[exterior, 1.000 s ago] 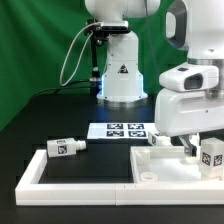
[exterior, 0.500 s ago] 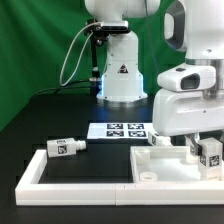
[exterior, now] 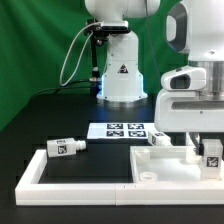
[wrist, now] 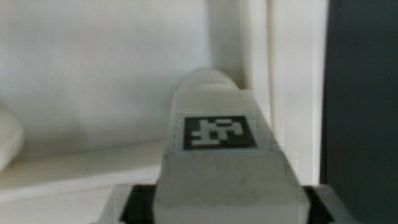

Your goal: Assemble one leg

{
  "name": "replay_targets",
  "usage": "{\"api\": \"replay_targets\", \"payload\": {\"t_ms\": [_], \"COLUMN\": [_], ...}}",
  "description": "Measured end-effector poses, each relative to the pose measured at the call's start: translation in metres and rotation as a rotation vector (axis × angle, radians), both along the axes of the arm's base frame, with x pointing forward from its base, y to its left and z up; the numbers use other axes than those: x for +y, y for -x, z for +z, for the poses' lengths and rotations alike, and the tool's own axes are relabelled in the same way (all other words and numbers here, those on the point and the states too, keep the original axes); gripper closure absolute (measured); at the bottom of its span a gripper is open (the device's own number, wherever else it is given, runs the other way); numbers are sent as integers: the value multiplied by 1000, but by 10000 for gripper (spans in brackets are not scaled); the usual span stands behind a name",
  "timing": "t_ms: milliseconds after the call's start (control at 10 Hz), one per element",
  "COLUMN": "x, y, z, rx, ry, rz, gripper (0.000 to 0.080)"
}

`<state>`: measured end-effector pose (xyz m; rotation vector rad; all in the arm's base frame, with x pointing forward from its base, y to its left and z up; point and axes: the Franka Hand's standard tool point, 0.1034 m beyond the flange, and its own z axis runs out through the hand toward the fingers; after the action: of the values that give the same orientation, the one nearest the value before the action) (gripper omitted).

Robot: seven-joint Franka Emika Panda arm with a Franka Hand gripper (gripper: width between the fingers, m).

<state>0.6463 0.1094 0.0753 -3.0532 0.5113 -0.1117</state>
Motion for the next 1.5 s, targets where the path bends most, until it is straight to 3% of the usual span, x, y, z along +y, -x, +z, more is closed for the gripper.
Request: {"api": "replay_targets", "payload": {"t_ms": [200, 400, 600, 900, 1100, 1300, 1500], "x": [-2, -5, -5, -4, -1, 19, 12], "y": [1, 2, 5, 5, 5, 8, 8], "z": [-2, -3, -3, -3, -3, 4, 1], "rx": [15, 22, 37, 32, 11, 2, -6], "ry": [-31, -96, -138, -131, -105, -96, -76], "rz": [-384, -738, -960, -874, -511, -298, -152], "gripper": [512, 512, 511, 510, 195, 162, 152]}}
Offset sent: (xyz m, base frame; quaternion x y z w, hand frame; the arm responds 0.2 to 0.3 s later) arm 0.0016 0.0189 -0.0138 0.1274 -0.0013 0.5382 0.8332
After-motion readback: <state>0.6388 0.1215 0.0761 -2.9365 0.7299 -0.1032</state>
